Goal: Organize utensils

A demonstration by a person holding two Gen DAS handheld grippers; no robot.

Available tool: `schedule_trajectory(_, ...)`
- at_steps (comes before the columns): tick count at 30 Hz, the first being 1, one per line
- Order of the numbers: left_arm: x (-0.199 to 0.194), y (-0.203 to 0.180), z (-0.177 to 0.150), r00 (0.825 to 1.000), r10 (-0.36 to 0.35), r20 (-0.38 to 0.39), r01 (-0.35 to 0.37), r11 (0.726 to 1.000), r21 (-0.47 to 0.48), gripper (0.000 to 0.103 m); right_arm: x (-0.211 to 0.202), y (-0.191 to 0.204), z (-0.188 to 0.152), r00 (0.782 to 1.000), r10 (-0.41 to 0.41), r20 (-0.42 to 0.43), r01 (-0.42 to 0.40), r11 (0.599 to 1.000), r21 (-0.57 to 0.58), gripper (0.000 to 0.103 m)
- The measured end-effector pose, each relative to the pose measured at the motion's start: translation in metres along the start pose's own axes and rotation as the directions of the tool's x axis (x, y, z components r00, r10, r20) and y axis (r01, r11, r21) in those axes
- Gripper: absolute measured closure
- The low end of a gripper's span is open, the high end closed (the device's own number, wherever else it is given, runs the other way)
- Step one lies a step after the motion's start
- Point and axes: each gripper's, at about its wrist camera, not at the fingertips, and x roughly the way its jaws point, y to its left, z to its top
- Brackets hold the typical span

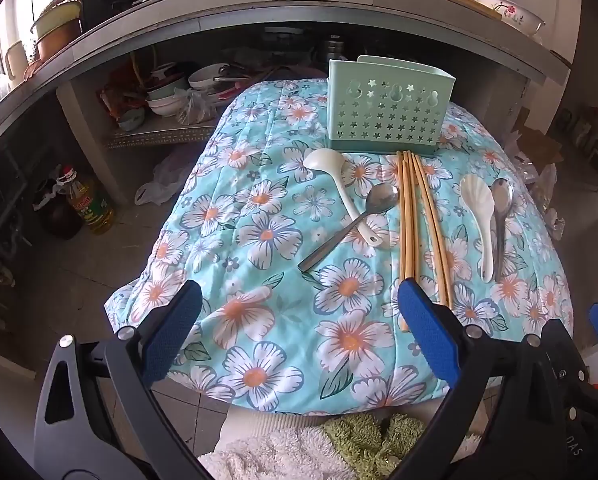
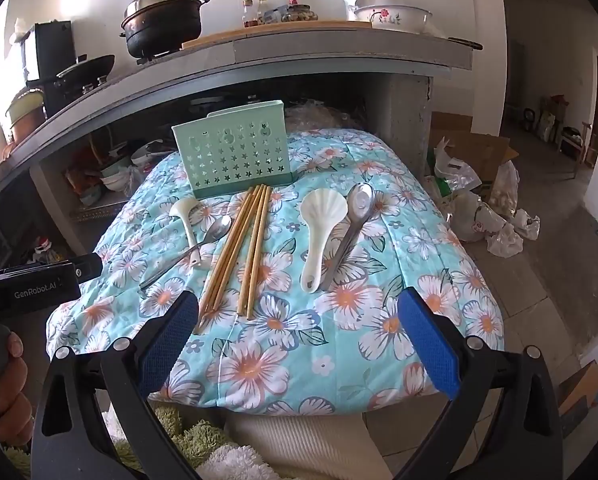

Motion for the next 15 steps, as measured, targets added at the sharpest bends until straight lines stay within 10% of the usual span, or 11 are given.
schedule_trajectory(15, -0.022, -0.001, 0.006, 0.995, -0.030, 0.100, 0.030, 1.000, 0.010, 0.008, -0.004, 0.000, 0.002, 1.000, 0.003, 0.008, -0.003, 1.000, -0.003, 0.006)
